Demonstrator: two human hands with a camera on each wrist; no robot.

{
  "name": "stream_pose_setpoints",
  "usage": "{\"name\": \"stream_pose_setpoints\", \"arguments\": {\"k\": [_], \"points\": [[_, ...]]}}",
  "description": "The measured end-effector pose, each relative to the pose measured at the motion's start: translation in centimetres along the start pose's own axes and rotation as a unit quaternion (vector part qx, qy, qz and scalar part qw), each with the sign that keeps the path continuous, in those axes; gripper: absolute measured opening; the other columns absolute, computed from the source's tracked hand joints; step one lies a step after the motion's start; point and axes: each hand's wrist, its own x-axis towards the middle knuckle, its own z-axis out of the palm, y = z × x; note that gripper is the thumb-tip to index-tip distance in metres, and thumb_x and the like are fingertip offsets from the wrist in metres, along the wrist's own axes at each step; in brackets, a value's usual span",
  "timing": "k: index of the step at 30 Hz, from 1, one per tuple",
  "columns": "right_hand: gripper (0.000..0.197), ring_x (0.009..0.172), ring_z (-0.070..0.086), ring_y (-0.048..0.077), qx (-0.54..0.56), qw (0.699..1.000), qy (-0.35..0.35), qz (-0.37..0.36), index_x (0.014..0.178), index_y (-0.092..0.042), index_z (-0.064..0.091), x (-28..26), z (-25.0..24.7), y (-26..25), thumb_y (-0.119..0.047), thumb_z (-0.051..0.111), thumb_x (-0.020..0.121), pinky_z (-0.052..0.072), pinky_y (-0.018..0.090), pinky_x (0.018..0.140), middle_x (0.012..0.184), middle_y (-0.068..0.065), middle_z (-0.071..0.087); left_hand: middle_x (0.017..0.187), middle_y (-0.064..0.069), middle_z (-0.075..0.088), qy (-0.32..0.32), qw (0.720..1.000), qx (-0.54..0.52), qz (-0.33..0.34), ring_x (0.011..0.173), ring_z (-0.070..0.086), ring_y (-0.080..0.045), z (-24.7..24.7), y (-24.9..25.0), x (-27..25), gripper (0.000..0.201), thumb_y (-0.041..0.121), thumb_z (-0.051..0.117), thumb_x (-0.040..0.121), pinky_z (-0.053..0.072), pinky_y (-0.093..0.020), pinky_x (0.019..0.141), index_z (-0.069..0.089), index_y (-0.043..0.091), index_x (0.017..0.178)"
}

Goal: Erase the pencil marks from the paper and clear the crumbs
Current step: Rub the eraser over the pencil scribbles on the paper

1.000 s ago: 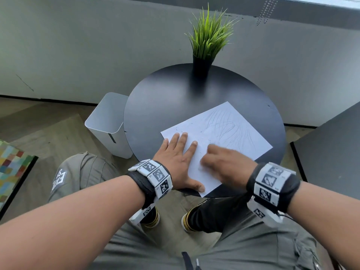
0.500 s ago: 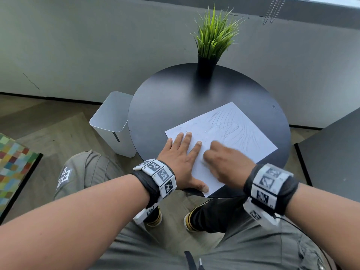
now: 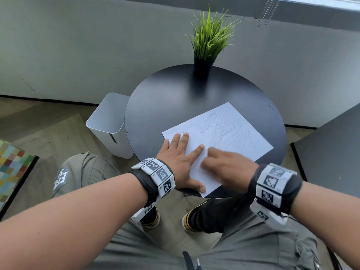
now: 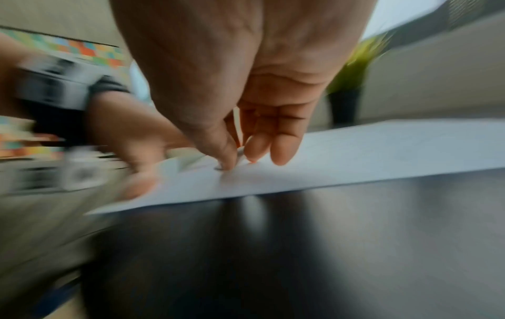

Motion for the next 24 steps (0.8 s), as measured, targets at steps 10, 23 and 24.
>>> {"name": "stream_pose_setpoints", "arguments": {"k": [10,23,24], "points": [[0.011,0.070,0.050,0.023,0.003,0.999,0.004,-0.044,0.098,-0.015,0.054,-2.1,1.4,-0.4,-0.021,0.052,0.089,0.039,0.034,0.055,0.095,0.004,0.045,0.165,-0.018,-0.017,-0.012,0.999,0.029,0.000,0.148,-0.009,-0.051,-0.7,0.6,0.8,0.126,0.101,0.046,0.054,0.012,-0.068,0.115,-0.011,0.049,0.152],[0.018,0.084,0.055,0.025,-0.004,0.999,0.030,0.036,0.108,-0.016,0.053,-0.7,0.3,1.4,-0.027,0.047,0.096,0.045,0.036,0.067,0.104,0.003,0.044,0.165,-0.020,-0.014,-0.023,0.999,0.033,-0.030,0.148,-0.003,-0.052,-1.4,1.2,0.2,0.126,0.098,0.052,0.056,0.022,-0.066,0.114,-0.011,0.048,0.153],[0.019,0.082,0.057,0.026,-0.002,0.994,0.066,0.086,0.106,-0.016,0.054,-0.5,0.0,2.6,-0.030,0.045,0.098,0.048,0.039,0.068,0.102,0.002,0.043,0.164,-0.020,-0.013,-0.021,0.999,0.035,-0.033,0.147,-0.002,-0.052,-1.4,1.3,0.2,0.124,0.098,0.051,0.056,0.023,-0.066,0.113,-0.011,0.050,0.152]]}}
